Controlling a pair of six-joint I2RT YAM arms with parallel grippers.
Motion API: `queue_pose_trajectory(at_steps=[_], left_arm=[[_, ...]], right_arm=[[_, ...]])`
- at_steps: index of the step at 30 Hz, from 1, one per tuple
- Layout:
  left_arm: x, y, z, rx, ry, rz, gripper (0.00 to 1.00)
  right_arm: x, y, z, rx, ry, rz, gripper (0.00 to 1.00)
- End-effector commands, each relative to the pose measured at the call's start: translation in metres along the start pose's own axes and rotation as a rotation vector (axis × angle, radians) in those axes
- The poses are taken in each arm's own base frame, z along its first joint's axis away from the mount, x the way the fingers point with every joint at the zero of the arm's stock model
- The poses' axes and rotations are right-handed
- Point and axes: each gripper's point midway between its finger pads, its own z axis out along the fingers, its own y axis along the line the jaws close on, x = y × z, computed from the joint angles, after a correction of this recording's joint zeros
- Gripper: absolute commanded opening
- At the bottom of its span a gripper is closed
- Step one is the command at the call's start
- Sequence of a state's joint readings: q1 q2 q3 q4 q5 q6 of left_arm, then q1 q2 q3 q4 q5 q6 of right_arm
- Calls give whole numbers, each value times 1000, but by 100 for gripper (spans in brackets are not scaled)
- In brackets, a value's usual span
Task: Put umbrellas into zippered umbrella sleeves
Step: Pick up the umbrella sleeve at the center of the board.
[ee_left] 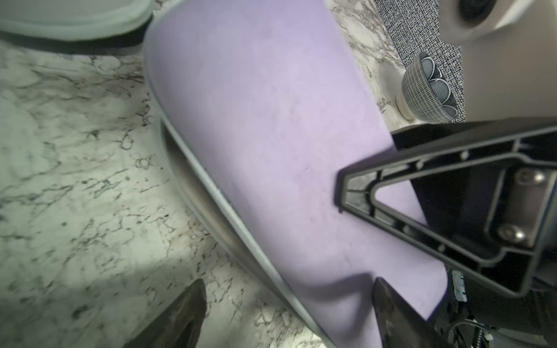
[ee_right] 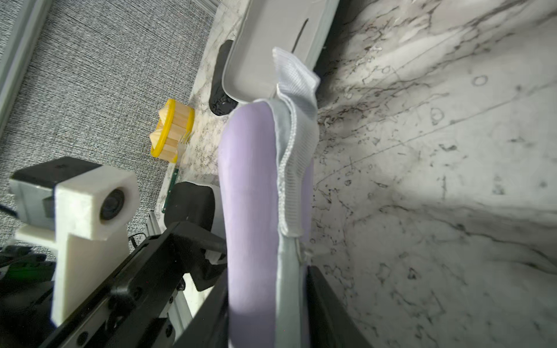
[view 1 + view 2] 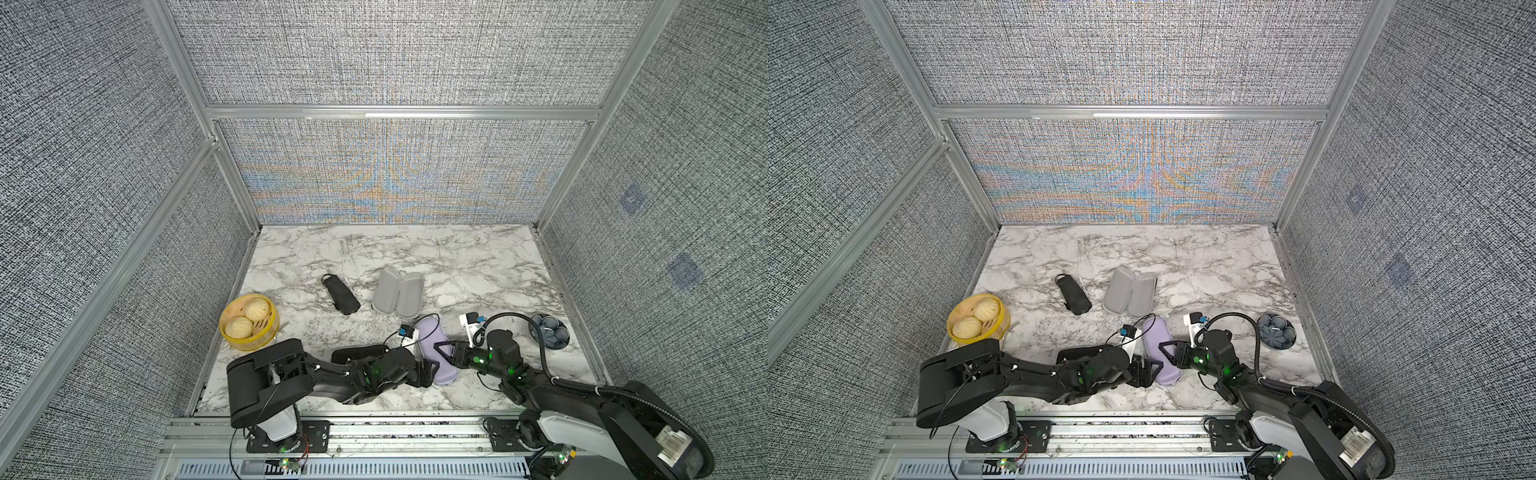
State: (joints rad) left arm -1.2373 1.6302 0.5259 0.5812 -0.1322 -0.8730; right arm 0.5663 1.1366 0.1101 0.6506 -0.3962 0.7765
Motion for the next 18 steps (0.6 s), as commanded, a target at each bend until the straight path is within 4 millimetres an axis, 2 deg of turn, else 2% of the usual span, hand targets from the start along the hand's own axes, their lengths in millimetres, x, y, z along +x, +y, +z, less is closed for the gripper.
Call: queue_pose_trajectory(at_steps=[1, 5, 7, 9, 10, 11, 15, 18], left_arm=[[1, 0, 8, -3, -1, -4, 85], [7, 3, 16, 0, 14, -14, 79], [10, 4, 17, 0, 22, -14, 71], [12, 8, 18, 0, 17, -22, 67], [12, 11, 19, 3, 0, -31, 62], [12, 14, 19, 9, -18, -38, 57], [9, 16, 21, 67, -35, -75, 44], [8, 15, 24, 10, 6, -25, 42]], right_arm=[[11, -6, 2, 15, 58, -17, 41], [28, -17, 5, 47, 135, 9, 48], [33, -17, 4, 34, 152, 26, 50], [36, -17, 3, 31, 161, 44, 61], [37, -17, 2, 29, 163, 52, 67], [38, -17, 2, 27, 166, 56, 70], [40, -18, 0, 27, 163, 67, 72], [43, -19, -1, 25, 162, 75, 72]])
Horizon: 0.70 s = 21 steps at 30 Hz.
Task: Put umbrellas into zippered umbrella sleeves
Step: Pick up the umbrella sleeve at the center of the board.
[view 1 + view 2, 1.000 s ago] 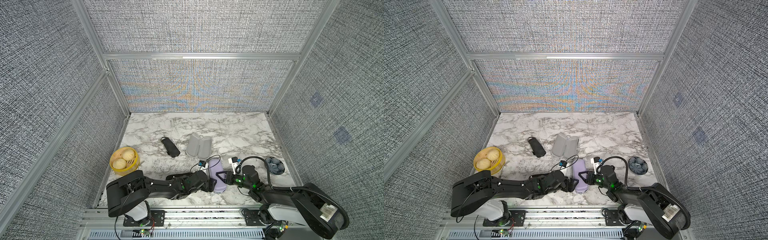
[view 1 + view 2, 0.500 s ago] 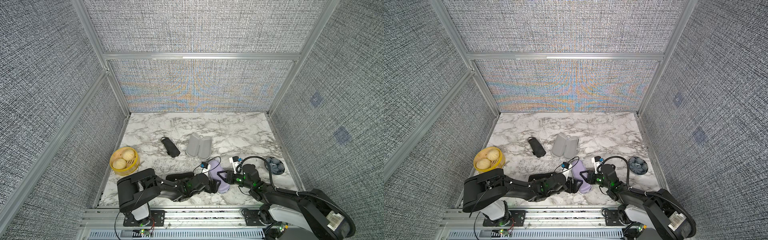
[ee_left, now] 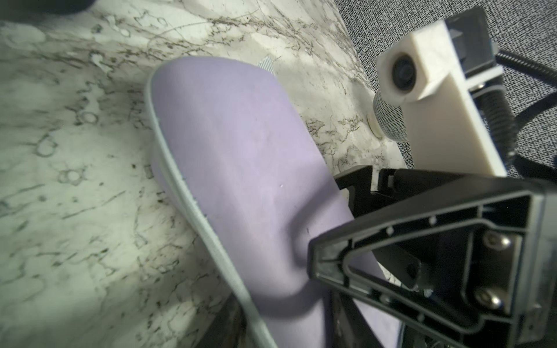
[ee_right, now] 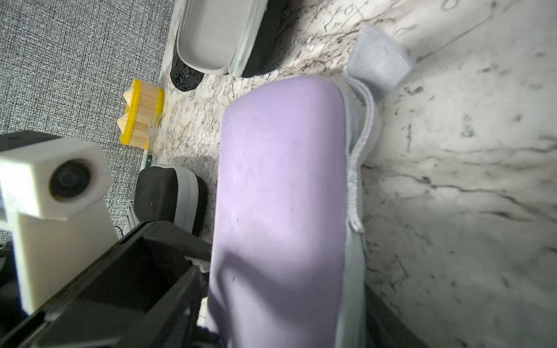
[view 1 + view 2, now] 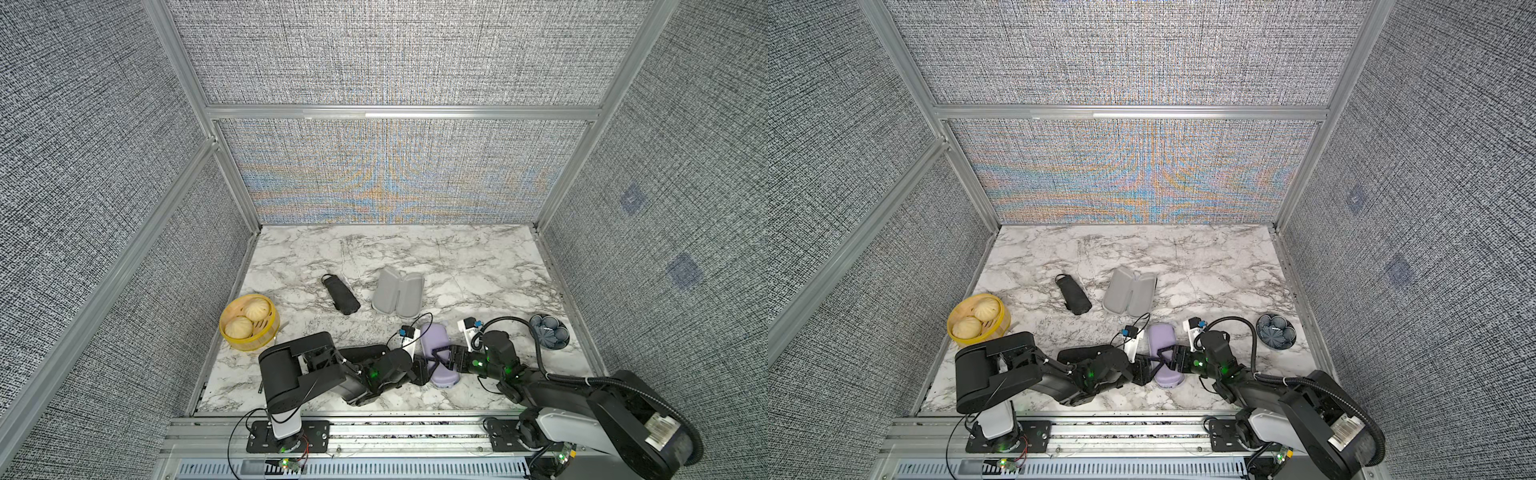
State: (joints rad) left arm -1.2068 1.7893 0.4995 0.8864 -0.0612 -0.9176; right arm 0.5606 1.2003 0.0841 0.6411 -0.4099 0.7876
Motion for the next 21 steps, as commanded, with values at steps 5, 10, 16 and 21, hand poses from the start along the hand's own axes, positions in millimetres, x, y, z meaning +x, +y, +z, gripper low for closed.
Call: queue_pose_trajectory(at_steps=[5, 10, 16, 21], left_arm=[[7, 14, 5, -44, 35, 27, 42], [-4, 5, 1, -14, 11, 57, 43], [-11, 10, -9, -82, 12, 91, 53], [-18, 9, -23, -59, -12, 85, 66]], right_arm=[[27, -8, 2, -19, 97, 31, 58], [27, -3, 9, -71, 98, 45, 36], [18, 7, 17, -141, 74, 50, 18], [6, 12, 19, -183, 40, 78, 15]])
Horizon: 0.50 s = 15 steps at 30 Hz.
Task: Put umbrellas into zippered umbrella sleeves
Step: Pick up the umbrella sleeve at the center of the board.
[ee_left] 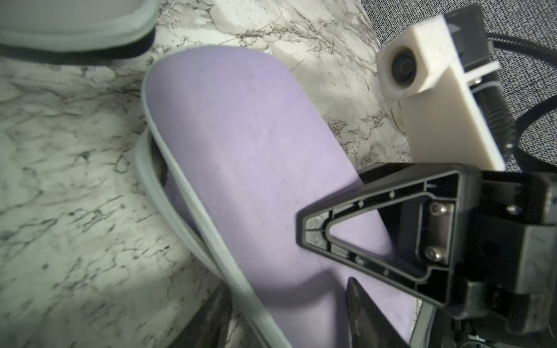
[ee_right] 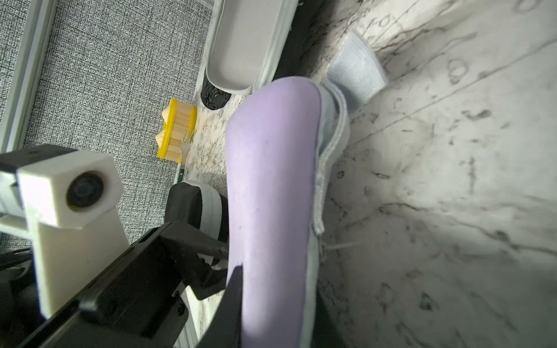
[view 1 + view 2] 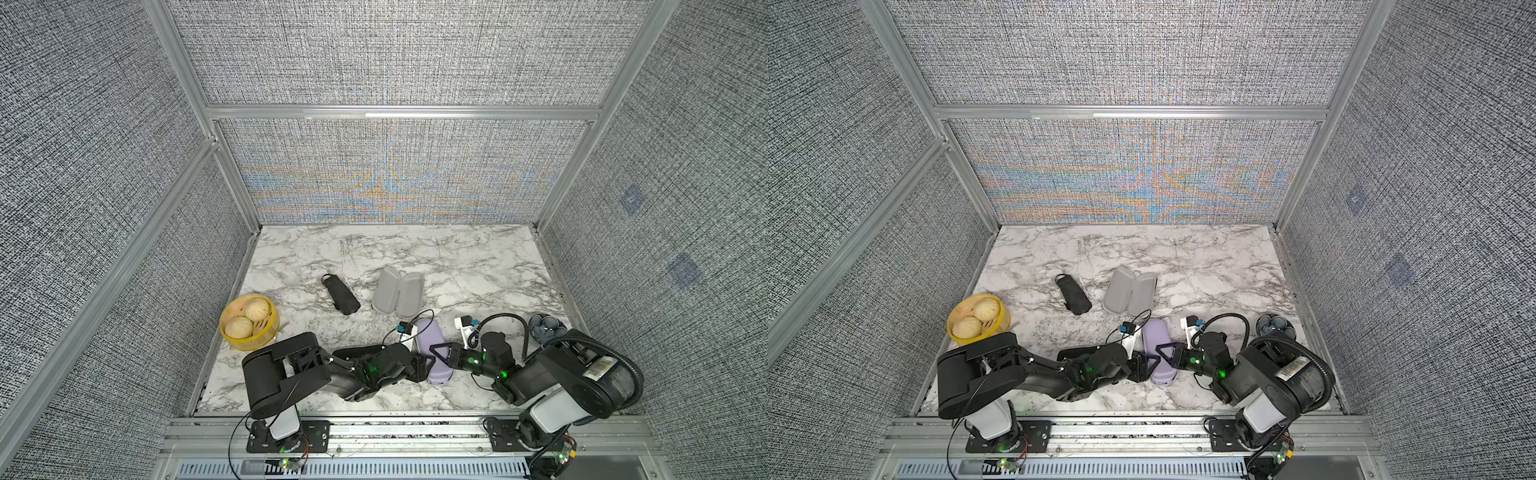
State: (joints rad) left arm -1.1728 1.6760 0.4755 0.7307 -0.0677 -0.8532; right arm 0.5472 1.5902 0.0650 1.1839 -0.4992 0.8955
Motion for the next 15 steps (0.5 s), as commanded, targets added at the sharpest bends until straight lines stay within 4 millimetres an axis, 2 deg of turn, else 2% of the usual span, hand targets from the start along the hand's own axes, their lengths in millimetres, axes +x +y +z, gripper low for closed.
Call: queue_pose_trajectory(at_steps=[1, 5, 11, 15], left_arm=[[-15, -6, -12, 3, -39, 43, 69], [-24, -10, -27, 7, -73, 55, 79], [-23, -15, -33, 49, -78, 44, 83], [-19, -16, -33, 63, -66, 32, 88]], right_arm=[[6, 7, -1, -61, 46, 36, 13], [-7, 18, 1, -125, 21, 64, 11], [-23, 37, 1, -175, -7, 53, 9], [-34, 49, -7, -171, -39, 16, 9]])
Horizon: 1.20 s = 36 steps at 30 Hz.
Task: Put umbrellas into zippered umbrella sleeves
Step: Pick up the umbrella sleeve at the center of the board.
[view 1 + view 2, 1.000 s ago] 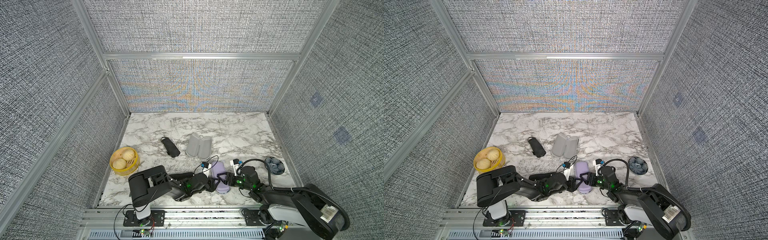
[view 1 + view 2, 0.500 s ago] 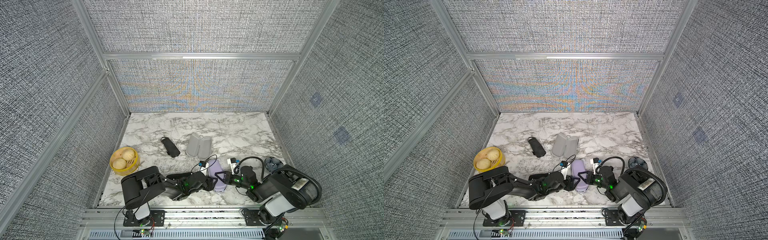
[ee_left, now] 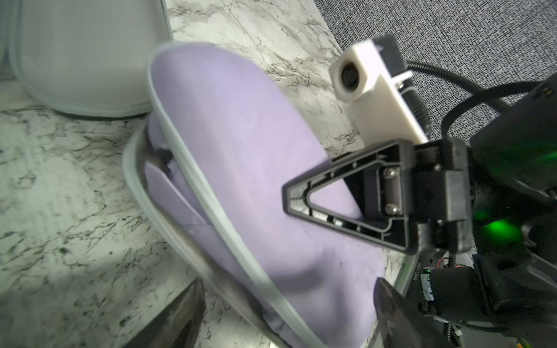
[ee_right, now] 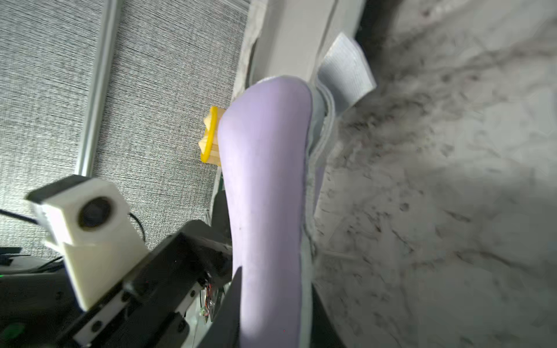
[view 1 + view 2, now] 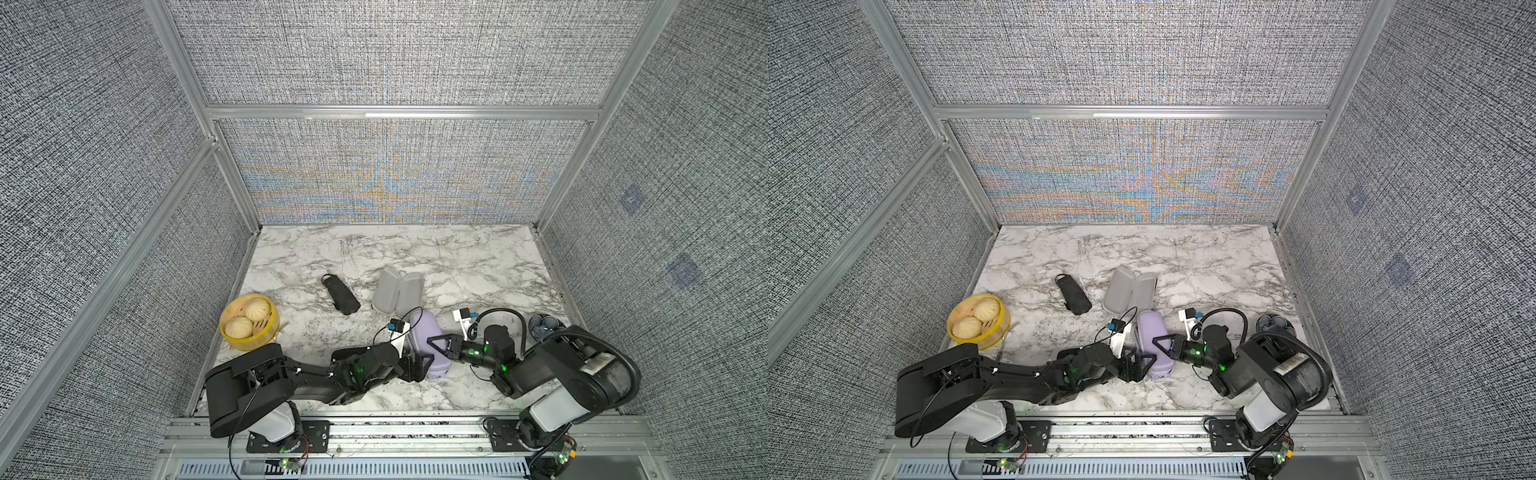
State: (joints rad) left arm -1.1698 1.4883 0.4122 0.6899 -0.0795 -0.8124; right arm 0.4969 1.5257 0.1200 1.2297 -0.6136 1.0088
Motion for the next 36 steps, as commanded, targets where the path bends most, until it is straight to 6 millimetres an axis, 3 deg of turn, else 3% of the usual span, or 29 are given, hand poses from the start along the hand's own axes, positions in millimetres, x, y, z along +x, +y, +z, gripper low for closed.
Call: queue_pose_trajectory(at_steps=[1, 7, 13, 16, 21, 27, 30, 36], left_arm=[[1, -2, -2, 22, -5, -8, 88], [-9, -26, -4, 108, -72, 21, 100], [-23, -66, 4, 270, -114, 77, 100], [-27, -83, 7, 350, -128, 78, 100], [-33, -89, -1, 382, -166, 76, 80], [-33, -91, -7, 394, -171, 81, 56], [-33, -87, -9, 378, -180, 82, 46], [-33, -88, -6, 381, -176, 84, 26]], right_arm=[[-5, 11, -5, -5, -13, -36, 9], [-10, 39, -20, -16, -39, -104, 9], [-3, 76, -32, -61, -41, -176, 9], [-1, 86, -37, -45, -43, -208, 10], [3, 86, -38, -41, -34, -217, 10], [14, 64, -29, 0, 11, -190, 20], [18, 55, -27, 17, 24, -184, 35], [18, 45, -28, 62, 21, -202, 54]])
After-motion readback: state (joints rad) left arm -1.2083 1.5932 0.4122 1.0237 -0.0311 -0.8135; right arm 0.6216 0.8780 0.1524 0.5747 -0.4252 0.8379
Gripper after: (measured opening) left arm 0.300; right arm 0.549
